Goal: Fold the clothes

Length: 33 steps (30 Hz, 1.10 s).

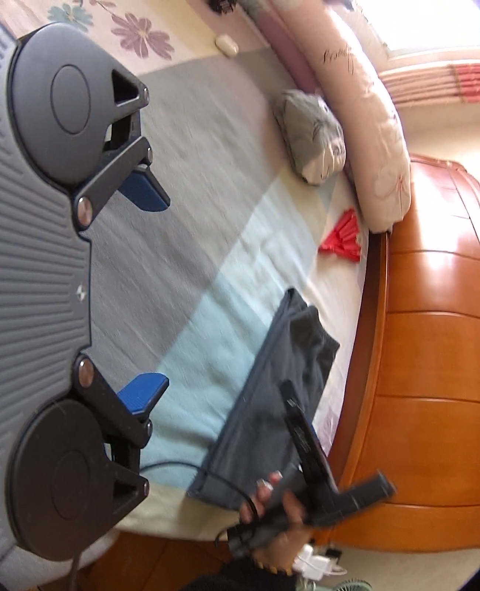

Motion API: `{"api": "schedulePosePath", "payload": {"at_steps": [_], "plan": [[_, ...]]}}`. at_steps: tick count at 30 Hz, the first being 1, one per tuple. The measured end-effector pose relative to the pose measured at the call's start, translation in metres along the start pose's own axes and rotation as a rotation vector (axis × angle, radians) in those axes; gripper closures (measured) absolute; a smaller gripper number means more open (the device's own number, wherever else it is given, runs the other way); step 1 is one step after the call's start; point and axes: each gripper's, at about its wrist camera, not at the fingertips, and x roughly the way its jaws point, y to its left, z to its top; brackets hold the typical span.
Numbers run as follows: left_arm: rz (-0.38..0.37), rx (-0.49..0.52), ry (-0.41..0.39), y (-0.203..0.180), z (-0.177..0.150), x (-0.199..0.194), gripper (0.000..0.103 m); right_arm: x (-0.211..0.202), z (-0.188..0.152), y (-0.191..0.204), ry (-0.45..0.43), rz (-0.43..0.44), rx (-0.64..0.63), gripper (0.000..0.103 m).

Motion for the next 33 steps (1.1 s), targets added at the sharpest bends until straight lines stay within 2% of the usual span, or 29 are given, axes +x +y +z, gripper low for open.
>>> {"api": "schedulePosePath", "payload": {"at_steps": [2, 3, 6, 10, 15, 19, 21, 29, 33], "plan": [[0.011, -0.004, -0.007, 0.0, -0.001, 0.0, 0.009, 0.015, -0.006, 0.008, 0.067, -0.026, -0.051, 0.0], [0.016, -0.006, -0.01, 0.0, -0.002, -0.001, 0.009, 0.016, -0.008, 0.013, 0.068, -0.041, -0.083, 0.0], [0.032, -0.012, -0.02, 0.0, -0.003, -0.001, 0.009, -0.003, -0.004, 0.018, 0.078, -0.046, -0.027, 0.0], [0.023, 0.001, -0.061, -0.006, -0.004, -0.011, 0.005, -0.056, -0.016, 0.021, 0.008, -0.044, 0.098, 0.0], [-0.021, -0.022, -0.077, -0.019, -0.005, -0.022, 0.004, -0.111, -0.047, 0.039, 0.013, -0.117, 0.166, 0.0], [-0.045, -0.015, -0.086, -0.032, -0.005, -0.035, 0.004, -0.137, -0.07, 0.055, 0.055, -0.194, 0.233, 0.0], [-0.088, -0.013, -0.069, -0.038, -0.005, -0.041, 0.004, -0.148, -0.079, 0.062, 0.073, -0.23, 0.266, 0.0], [-0.128, -0.087, -0.059, -0.056, -0.008, -0.051, 0.004, -0.186, -0.087, 0.095, 0.072, -0.366, 0.288, 0.0], [-0.124, -0.073, -0.066, -0.067, -0.008, -0.058, 0.004, -0.199, -0.089, 0.109, 0.078, -0.413, 0.285, 0.0]]}}
